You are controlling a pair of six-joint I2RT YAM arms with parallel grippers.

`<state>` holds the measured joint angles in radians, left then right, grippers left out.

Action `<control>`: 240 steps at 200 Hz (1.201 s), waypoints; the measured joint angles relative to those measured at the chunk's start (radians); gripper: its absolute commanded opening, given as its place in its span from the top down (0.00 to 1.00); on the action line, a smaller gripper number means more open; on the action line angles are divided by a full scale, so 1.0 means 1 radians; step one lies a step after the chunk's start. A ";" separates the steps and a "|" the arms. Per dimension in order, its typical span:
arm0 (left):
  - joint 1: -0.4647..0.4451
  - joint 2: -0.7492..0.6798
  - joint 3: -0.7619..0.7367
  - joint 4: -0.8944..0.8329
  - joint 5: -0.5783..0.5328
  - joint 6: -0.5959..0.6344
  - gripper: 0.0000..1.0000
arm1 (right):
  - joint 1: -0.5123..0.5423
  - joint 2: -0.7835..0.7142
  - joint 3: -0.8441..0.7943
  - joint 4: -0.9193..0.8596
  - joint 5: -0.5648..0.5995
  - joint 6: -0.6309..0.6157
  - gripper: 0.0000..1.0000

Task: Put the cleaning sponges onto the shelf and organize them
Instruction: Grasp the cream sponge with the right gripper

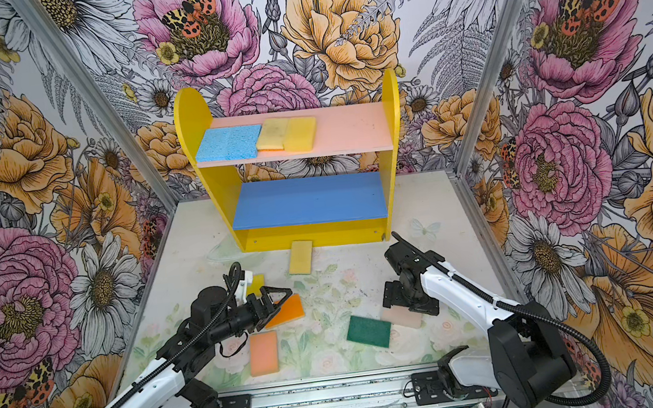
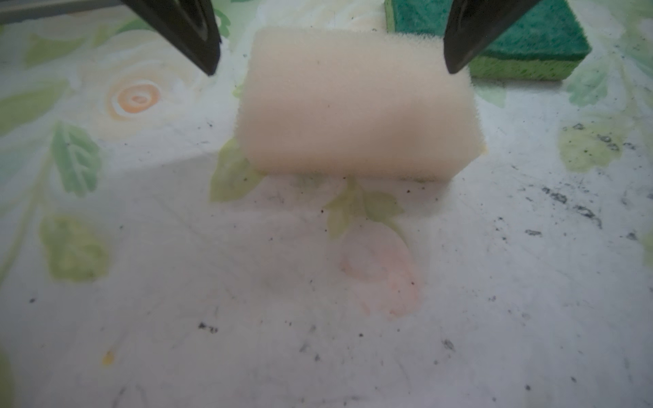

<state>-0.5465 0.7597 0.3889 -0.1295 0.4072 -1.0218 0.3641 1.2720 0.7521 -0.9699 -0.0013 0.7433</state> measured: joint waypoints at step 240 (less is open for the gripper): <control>-0.166 0.269 -0.024 0.272 -0.075 -0.064 0.01 | -0.045 -0.133 -0.234 0.460 -0.287 0.263 0.93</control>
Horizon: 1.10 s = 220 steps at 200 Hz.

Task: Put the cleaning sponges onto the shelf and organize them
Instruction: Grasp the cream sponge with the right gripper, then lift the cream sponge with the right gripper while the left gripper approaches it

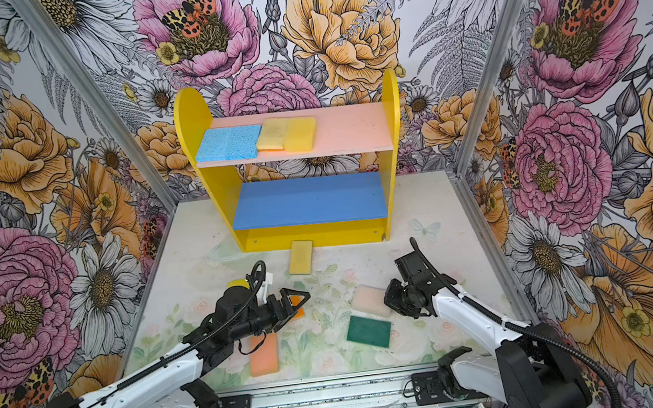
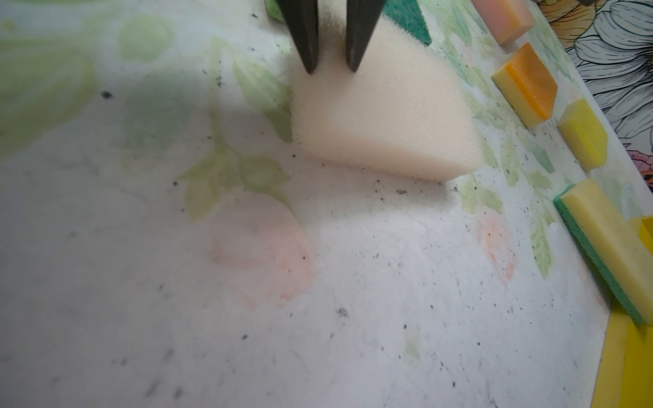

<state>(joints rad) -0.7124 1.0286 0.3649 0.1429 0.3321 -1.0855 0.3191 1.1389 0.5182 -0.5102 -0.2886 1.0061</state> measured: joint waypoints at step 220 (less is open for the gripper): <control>-0.180 0.545 0.318 0.527 -0.134 -0.103 0.59 | 0.087 -0.251 0.032 0.209 -0.180 0.342 0.91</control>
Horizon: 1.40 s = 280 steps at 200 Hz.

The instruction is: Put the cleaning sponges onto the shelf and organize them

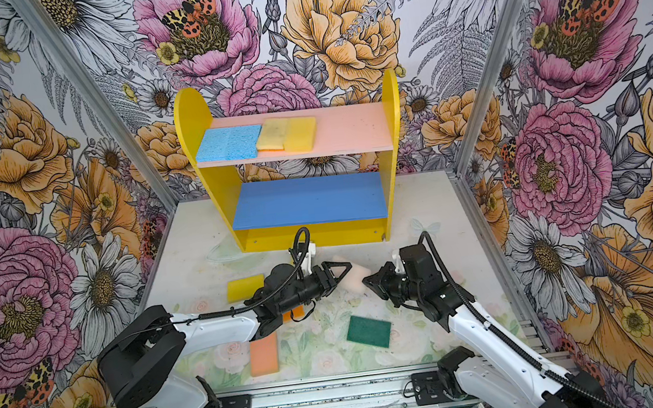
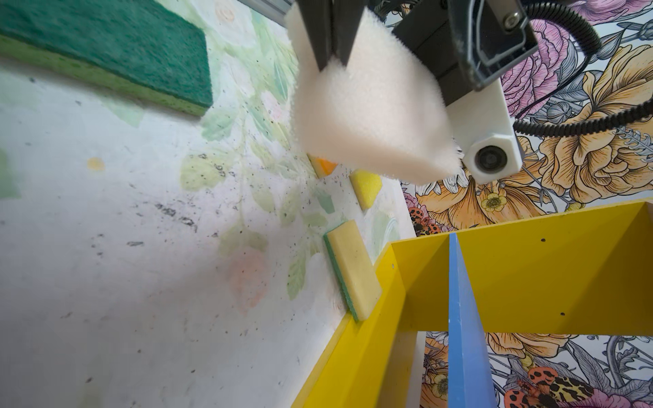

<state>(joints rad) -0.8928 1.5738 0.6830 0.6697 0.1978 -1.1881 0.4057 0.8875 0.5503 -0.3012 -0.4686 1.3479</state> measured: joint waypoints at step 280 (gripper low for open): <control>0.349 -0.263 0.155 -0.797 0.788 0.467 0.86 | 0.160 0.256 0.417 -0.346 -0.263 -0.853 0.53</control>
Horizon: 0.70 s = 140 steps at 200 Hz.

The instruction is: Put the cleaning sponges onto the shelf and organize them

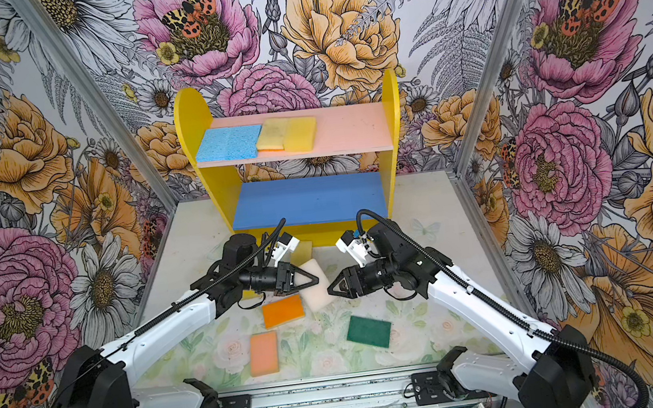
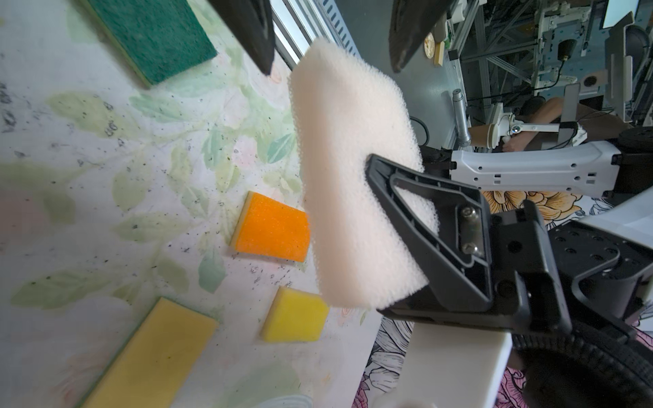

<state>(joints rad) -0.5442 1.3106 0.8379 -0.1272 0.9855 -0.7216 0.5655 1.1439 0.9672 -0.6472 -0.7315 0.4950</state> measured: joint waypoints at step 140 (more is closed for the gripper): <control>0.019 -0.017 0.000 -0.004 0.012 -0.001 0.82 | 0.039 0.058 0.031 0.000 0.005 0.012 0.87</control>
<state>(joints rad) -0.5247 1.2934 0.8379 -0.1314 0.9974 -0.7223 0.6041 1.2018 0.9985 -0.6476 -0.7269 0.5068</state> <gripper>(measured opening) 0.156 0.151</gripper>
